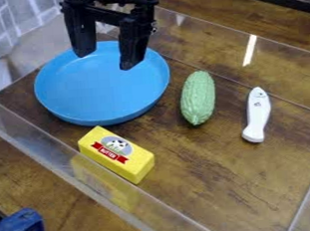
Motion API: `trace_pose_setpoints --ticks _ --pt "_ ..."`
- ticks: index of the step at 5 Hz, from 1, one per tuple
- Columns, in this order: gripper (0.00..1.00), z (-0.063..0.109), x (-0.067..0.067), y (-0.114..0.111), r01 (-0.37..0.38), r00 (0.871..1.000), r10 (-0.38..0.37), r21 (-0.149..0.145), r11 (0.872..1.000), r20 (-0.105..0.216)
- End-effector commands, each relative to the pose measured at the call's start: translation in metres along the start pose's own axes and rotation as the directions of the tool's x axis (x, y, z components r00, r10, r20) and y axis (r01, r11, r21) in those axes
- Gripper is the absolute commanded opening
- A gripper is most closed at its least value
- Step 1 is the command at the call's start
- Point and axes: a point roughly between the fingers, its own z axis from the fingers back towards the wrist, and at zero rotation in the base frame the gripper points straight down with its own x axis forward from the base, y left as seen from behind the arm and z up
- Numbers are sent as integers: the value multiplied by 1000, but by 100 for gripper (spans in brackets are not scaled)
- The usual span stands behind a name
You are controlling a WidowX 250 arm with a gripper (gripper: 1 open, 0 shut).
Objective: Put the yellow brick in the blue tray
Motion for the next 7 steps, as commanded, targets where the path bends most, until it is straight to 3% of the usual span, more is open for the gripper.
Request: trace_pose_setpoints --ticks 1,2,4,6,7 --pt "100 -6 -2 -3 24 1000 -24 -6 1000 -9" --pt "100 -12 -5 -6 52 998 -52 -14 999 -16" --pt "100 -30 -20 -19 186 982 -183 -54 981 50" --pt "100 -44 -30 -22 362 928 -357 -36 931 103" --pt "100 -48 -28 -16 432 897 -427 -27 902 112"
